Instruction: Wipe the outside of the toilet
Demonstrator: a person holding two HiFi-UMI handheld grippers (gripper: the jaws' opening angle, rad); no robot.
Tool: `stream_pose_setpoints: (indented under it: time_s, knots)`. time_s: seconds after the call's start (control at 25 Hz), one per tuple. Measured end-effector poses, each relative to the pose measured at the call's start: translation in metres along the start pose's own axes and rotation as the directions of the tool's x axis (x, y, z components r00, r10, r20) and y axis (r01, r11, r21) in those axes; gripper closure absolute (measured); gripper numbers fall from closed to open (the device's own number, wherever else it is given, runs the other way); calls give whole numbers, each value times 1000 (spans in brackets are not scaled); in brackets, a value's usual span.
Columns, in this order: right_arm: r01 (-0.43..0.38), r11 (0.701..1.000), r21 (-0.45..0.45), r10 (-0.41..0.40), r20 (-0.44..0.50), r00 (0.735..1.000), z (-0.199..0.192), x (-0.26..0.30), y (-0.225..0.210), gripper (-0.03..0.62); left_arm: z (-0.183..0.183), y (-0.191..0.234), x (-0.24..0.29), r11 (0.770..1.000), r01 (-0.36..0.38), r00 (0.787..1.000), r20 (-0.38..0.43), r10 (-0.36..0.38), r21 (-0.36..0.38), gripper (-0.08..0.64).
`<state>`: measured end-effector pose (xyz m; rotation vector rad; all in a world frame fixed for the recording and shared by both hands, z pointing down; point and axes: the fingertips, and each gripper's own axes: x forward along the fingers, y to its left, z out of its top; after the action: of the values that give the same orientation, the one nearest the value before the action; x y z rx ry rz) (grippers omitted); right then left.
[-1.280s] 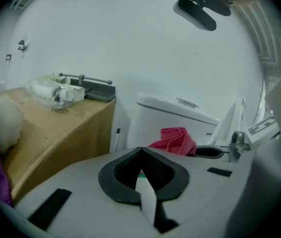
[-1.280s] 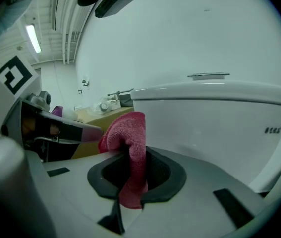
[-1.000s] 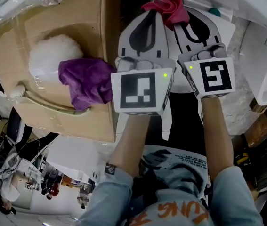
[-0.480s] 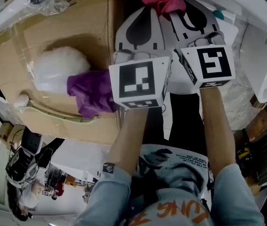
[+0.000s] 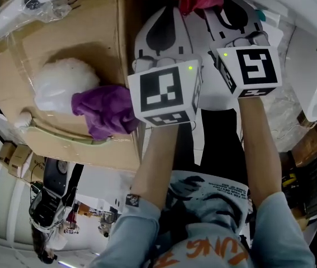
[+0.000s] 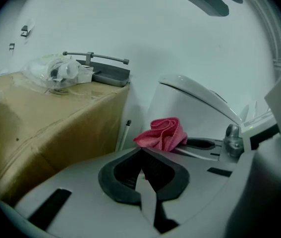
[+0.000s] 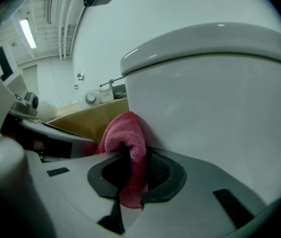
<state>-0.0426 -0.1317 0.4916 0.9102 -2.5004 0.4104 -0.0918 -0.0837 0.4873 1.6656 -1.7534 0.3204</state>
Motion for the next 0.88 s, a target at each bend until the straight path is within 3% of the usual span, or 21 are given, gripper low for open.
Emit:
stream_pose_setpoints:
  time_s: [0.64, 0.88]
  knots:
    - [32, 999, 38, -32, -1, 999, -25, -41, -47, 522, -22, -55, 12, 998, -4, 1000, -29, 6, 56, 535]
    - [57, 996, 71, -58, 3, 998, -37, -61, -72, 522, -30, -92, 19, 1000, 10, 999, -37, -10, 4, 535]
